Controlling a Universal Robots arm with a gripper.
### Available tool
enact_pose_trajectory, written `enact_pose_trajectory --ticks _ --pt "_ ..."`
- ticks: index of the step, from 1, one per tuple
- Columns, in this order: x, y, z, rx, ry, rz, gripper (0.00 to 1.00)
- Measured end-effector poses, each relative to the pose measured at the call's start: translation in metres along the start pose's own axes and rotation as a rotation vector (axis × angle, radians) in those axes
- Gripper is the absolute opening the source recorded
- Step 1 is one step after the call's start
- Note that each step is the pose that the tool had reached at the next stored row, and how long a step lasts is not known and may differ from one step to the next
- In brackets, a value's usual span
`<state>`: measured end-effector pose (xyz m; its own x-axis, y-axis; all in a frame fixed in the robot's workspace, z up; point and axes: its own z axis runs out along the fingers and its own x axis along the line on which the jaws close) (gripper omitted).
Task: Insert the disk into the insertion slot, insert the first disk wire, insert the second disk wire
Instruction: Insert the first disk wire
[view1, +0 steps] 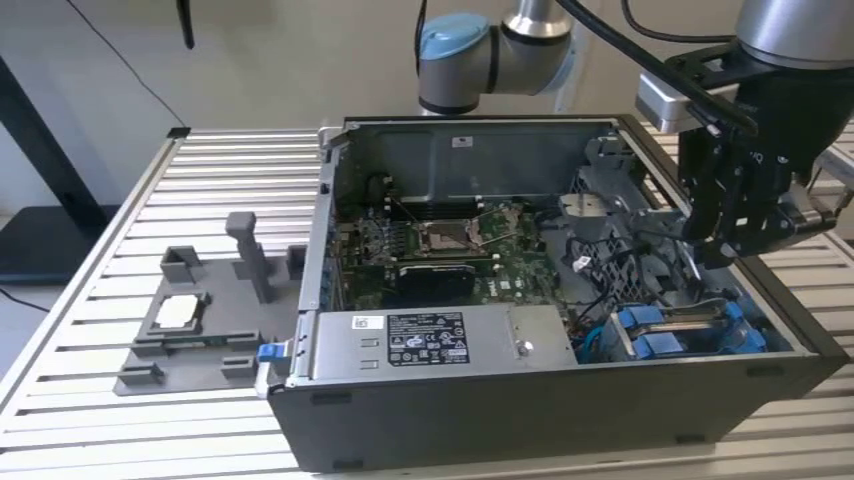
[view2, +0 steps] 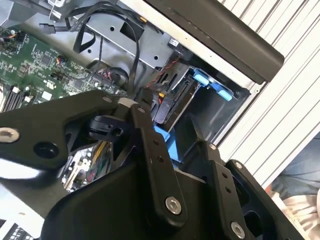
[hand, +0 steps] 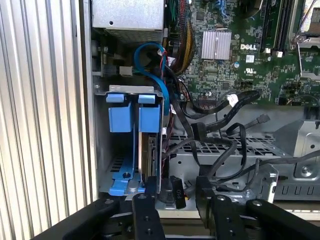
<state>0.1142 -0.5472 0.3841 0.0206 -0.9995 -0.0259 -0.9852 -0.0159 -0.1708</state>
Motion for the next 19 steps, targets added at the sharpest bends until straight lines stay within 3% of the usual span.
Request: enact_pose_trajectory --ticks 5,10,12,19 --pt "0.0 0.0 0.0 0.0 0.0001 0.0 0.25" --pt "0.0 0.0 0.0 0.0 0.0001 0.0 0.25" --pt "0.0 0.0 0.0 -0.0001 0.0002 0.0 0.19" --pt "0.0 0.0 0.0 0.0 0.0003 0.0 0.19"
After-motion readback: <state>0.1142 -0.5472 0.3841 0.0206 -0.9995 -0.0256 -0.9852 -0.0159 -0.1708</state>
